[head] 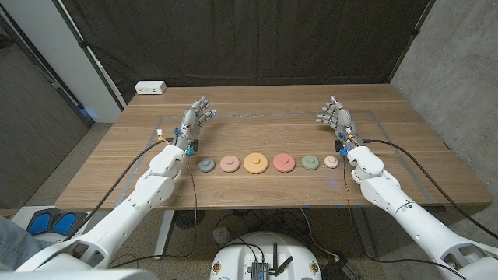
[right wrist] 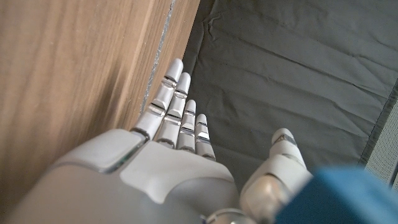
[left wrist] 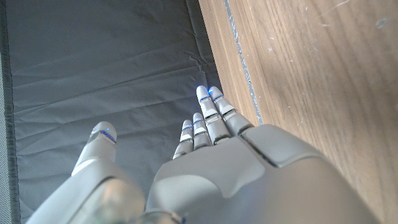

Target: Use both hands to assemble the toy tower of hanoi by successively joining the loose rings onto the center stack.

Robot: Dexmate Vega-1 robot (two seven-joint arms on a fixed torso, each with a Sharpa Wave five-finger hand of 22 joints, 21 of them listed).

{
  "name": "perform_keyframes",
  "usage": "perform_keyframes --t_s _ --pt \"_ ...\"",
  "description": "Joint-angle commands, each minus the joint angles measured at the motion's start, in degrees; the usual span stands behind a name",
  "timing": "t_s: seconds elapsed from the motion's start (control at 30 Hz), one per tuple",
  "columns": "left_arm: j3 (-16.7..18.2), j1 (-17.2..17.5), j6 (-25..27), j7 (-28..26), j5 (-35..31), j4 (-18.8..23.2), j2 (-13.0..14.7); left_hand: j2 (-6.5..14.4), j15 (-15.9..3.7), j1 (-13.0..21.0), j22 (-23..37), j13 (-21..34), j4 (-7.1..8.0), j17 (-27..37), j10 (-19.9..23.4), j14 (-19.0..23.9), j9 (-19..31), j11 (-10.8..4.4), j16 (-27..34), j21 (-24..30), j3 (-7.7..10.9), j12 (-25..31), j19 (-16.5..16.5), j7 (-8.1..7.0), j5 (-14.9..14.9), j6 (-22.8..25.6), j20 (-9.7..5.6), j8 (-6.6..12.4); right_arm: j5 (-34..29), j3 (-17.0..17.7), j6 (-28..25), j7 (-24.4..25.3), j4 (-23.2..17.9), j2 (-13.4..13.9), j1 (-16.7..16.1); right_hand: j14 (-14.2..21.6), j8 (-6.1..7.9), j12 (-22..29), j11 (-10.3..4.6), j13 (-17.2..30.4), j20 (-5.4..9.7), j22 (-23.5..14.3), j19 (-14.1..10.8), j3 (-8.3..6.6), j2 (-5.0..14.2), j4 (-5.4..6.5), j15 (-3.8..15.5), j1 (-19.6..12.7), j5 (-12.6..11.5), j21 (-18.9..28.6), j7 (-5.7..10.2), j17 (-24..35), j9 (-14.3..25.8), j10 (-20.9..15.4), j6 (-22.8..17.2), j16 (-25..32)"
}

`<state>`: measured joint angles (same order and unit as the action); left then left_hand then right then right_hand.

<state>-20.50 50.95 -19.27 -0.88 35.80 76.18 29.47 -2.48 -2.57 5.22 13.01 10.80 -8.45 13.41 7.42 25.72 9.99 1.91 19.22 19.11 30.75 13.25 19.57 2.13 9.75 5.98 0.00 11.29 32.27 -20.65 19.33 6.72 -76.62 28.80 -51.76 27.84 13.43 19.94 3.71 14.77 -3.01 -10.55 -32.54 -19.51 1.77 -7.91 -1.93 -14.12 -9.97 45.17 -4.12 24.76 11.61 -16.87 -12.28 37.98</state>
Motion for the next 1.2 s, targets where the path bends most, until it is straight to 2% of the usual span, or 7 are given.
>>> perform_keyframes --t_s 0.03,0.33,0.47,0.57,0.77,1.0,1.2 --pt "0.5 1.2 0.3 -2.0 -0.6 1.4 0.6 0.4 -1.61 -0.4 0.9 0.3 -0.15 0.9 1.8 4.0 0.2 -0.07 1.7 1.7 -0.14 0.6 2.5 0.04 0.3 1.9 0.19 0.47 -0.6 -0.4 0.1 0.8 0.0 -0.5 0.0 5.1 0.65 0.9 -0.37 1.5 0.83 -0.6 -3.7 0.6 0.59 -0.15 1.36 -0.2 -0.3 1.7 0.3 3.8 0.3 -1.9 -1.5 4.4" --pt "1.3 2.5 -0.3 -3.8 -0.8 2.6 0.6 1.0 -3.24 0.5 2.8 0.3 -0.7 3.3 4.6 12.4 0.3 -0.18 6.2 5.8 -0.44 0.8 8.8 0.45 0.4 4.6 -0.92 0.53 -0.5 -0.7 -0.6 0.8 0.4 -0.6 0.0 8.5 0.93 1.1 -0.53 2.5 1.73 -1.0 -6.8 0.88 0.74 -0.3 2.46 -0.4 -0.3 3.2 0.47 7.0 0.4 -3.0 -2.6 8.2" --pt "1.5 2.7 -0.7 -4.0 -0.7 2.5 0.5 1.1 -3.7 1.1 3.6 0.3 -0.92 4.1 5.5 14.7 0.3 0.26 7.9 7.1 -0.58 0.8 10.7 0.56 0.4 5.3 -1.29 0.46 -0.9 -0.9 -0.6 1.1 0.9 -0.8 0.4 11.0 1.0 1.3 -0.58 3.3 2.83 -1.9 -9.2 1.07 0.81 -0.4 3.99 -0.7 -0.4 4.9 0.43 9.6 0.5 -3.9 -3.0 11.2" --pt "1.6 2.9 -1.2 -4.1 -0.7 2.4 0.3 1.1 -3.89 1.3 4.0 0.4 -0.95 4.5 5.7 15.5 0.3 0.2 8.6 7.9 -0.67 0.6 11.9 0.69 0.4 5.7 -1.41 0.46 -0.9 -0.9 -0.5 1.3 1.0 -1.1 0.6 12.1 1.01 1.4 -0.67 3.7 3.28 -2.7 -10.0 1.14 0.93 -0.45 5.03 -0.9 -0.4 5.9 0.44 11.2 0.5 -4.6 -3.2 13.0" --pt "1.8 3.5 -1.5 -4.4 -0.8 2.5 0.4 0.9 -4.26 1.6 5.1 0.4 -0.93 4.8 6.8 18.2 0.3 0.26 9.8 10.0 -0.55 0.6 14.7 0.59 0.5 6.6 -2.41 0.44 -1.0 -1.2 -0.2 1.5 1.5 -1.8 0.7 12.0 1.26 1.3 -0.68 4.0 3.54 -3.1 -10.2 1.38 0.86 -0.27 4.7 -0.5 -0.4 6.5 0.61 12.3 0.5 -4.8 -4.0 13.9" --pt "2.1 3.9 -2.1 -4.9 -1.0 2.9 0.3 1.1 -4.88 2.5 6.5 0.5 -1.14 5.6 7.8 21.4 0.3 0.08 11.9 12.1 -0.35 0.3 17.2 -0.02 0.5 7.2 -2.85 0.22 -1.2 -1.3 0.0 1.8 1.6 -2.1 0.8 15.7 1.42 1.4 -0.7 4.9 4.42 -4.9 -13.8 1.14 1.25 -0.26 7.42 -0.6 -0.5 9.8 0.67 15.3 0.6 -6.2 -4.8 17.4" --pt "2.4 4.7 -2.5 -6.1 -1.4 3.6 0.1 0.9 -5.38 2.9 8.1 0.5 -1.08 6.5 9.2 24.2 0.3 -0.11 13.9 14.6 -0.54 0.3 20.1 -0.52 0.5 8.3 -3.91 0.25 -1.7 -1.3 0.3 2.7 1.2 -2.2 0.7 19.2 1.75 1.5 -0.92 5.5 6.24 -5.7 -16.5 0.66 1.52 -0.18 9.47 -0.5 -0.6 12.0 0.75 17.1 0.7 -7.7 -6.0 19.7"
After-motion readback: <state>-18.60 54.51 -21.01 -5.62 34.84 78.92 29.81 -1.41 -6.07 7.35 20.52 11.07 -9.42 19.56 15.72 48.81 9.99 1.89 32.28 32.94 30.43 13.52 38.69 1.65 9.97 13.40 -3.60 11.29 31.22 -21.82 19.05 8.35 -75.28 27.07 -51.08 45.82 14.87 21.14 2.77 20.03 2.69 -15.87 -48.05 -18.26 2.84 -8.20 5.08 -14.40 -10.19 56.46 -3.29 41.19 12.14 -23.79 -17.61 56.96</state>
